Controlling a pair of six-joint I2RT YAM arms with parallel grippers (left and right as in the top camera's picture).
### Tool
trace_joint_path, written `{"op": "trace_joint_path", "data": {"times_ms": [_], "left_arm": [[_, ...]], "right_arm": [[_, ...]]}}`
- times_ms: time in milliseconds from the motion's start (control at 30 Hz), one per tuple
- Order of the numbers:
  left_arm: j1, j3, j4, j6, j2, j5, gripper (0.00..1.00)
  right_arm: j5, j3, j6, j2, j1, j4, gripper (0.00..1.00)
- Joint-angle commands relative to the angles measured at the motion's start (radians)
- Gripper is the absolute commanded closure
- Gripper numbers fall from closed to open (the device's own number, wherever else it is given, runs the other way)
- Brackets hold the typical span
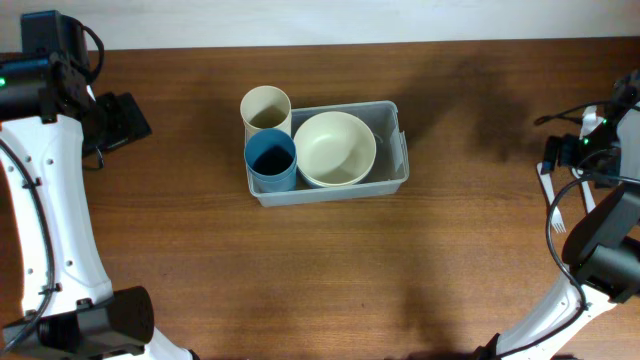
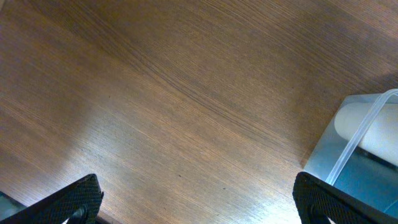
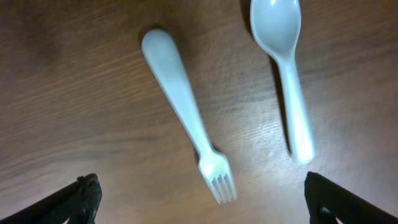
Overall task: Pack container
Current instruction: 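Move the right gripper to the white fork and grasp it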
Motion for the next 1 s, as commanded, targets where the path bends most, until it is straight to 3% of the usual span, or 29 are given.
{"op": "trace_joint_path", "data": {"times_ms": [0,167,600,967], "left_arm": [[0.003,0.017,-0.002,-0.013,-0.027,-0.011,0.00],[0.003,0.017,-0.002,-0.013,-0.027,-0.011,0.00],[0.003,0.017,-0.002,-0.013,-0.026,-0.011,0.00],[0.003,0.017,-0.002,-0.013,-0.027,-0.011,0.00]], "right_arm": [[0.029,-0.046,-0.103,-0.033,0.005,0.045,0.01],[0.023,-0.098,-0.203,-0.032,0.005,0.092,0.01],[-0.033,-0.307,-0.277,-0.032,0.005,0.241,0.01],[-0.032,-0.319,-0.289,-0.027,0.005,0.325,0.01]]}}
